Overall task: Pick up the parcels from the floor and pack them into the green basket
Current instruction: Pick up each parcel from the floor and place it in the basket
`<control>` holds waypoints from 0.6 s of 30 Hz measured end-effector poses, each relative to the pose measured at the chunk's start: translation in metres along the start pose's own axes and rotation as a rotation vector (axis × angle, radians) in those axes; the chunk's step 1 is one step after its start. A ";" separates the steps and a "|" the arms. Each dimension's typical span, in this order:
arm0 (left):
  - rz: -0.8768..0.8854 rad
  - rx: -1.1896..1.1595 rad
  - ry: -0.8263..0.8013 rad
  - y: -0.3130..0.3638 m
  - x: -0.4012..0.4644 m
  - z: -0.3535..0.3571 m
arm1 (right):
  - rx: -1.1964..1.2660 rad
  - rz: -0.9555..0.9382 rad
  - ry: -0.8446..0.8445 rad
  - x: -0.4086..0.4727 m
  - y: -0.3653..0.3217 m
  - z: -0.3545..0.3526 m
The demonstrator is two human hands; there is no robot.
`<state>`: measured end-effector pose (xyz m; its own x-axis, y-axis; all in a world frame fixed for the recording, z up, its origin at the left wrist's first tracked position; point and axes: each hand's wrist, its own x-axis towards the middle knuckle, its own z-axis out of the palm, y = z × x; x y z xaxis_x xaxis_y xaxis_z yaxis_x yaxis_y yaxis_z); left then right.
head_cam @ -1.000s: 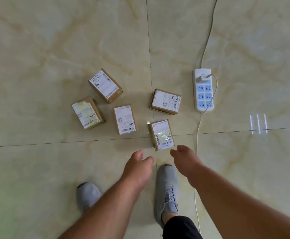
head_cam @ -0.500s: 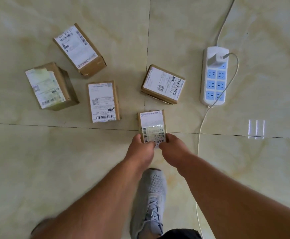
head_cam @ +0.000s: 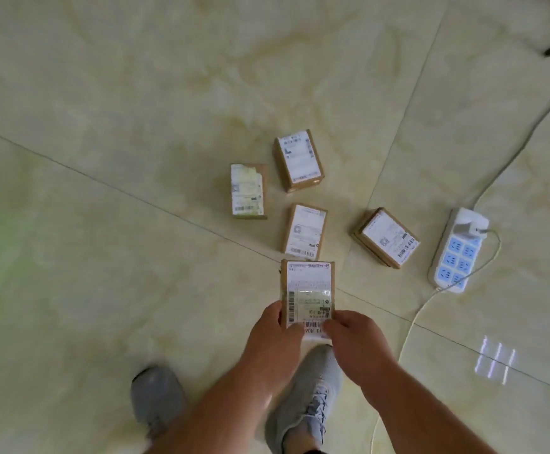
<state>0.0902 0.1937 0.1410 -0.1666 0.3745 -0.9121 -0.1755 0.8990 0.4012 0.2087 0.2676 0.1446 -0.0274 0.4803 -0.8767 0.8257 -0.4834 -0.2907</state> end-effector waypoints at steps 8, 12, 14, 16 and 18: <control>0.056 -0.185 0.173 -0.021 -0.075 -0.144 | -0.161 -0.185 -0.079 -0.082 -0.108 0.087; 0.100 -0.252 0.247 -0.050 -0.112 -0.222 | -0.201 -0.256 -0.101 -0.124 -0.152 0.150; 0.110 -0.277 0.283 -0.067 -0.131 -0.262 | -0.262 -0.292 -0.122 -0.149 -0.175 0.185; 0.105 -0.313 0.322 -0.086 -0.150 -0.302 | -0.327 -0.325 -0.161 -0.175 -0.197 0.223; 0.094 -0.342 0.352 -0.104 -0.168 -0.342 | -0.358 -0.343 -0.186 -0.199 -0.218 0.259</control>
<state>-0.1951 -0.0400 0.2813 -0.5044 0.2978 -0.8105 -0.4420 0.7173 0.5386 -0.1120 0.0880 0.2833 -0.4022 0.4129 -0.8172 0.8917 -0.0258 -0.4519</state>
